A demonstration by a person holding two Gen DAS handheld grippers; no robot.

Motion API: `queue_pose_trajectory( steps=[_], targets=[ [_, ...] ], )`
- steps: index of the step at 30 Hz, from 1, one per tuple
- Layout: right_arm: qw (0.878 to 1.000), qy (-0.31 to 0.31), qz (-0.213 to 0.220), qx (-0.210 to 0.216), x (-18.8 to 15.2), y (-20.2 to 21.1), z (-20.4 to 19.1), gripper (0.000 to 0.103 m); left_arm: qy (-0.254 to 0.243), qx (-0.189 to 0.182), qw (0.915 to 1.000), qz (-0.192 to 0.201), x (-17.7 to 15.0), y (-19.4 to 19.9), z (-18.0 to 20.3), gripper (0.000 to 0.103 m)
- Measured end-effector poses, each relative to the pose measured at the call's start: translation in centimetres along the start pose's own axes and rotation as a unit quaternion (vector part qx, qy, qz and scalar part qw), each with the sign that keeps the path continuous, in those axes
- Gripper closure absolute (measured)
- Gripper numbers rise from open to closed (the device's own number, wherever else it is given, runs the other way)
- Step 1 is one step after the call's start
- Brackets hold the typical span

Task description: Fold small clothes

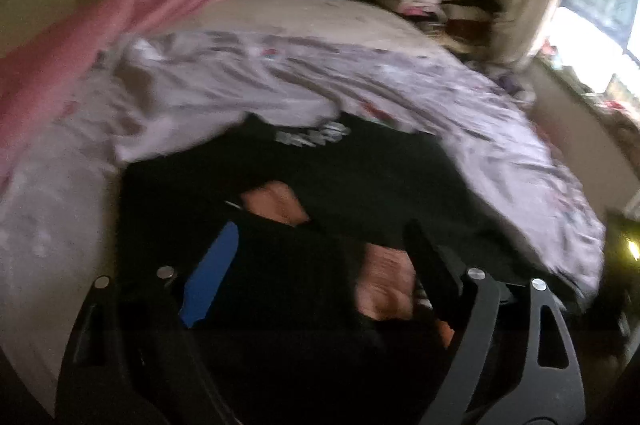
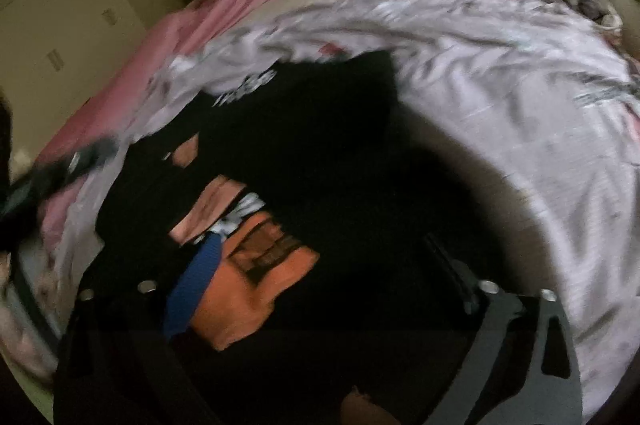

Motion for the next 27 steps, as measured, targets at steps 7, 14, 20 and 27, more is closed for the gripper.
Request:
queue_pose_trajectory(
  steps=[7, 14, 20, 27],
  targets=[
    [1.0, 0.013, -0.007, -0.016, -1.0, -2.1, -1.3, 0.05, 0.006, 0.059, 0.9981, 0.014, 0.9, -1.1, -4.1, 0.025],
    [0.998, 0.054, 0.031, 0.01, 1.0, -0.6, -3.0, 0.096, 0.047, 0.077, 0.9958, 0.011, -0.5, -1.4, -8.5, 0.025],
    [0.983, 0.156, 0.097, 0.005, 6.0, 2.6, -7.3, 0.097, 0.095, 0.085, 0.9914, 0.032, -0.3, -0.2, -12.1, 0.025],
    [0.954, 0.25, 0.164, -0.024, 11.5, 4.3, -10.5, 0.098, 0.096, 0.065, 0.9918, 0.053, 0.0, 0.0, -11.7, 0.025]
  ],
)
Point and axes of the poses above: each gripper's, at about its wrist camera, not at the fingertips, and y roughly against the way its jaws point, z to its right, x to its top, the point moved 9 cm from there along -y, roughly the way its jaws point, and after that the axes turned 6 degrees about -y, right-handed, at the moved point
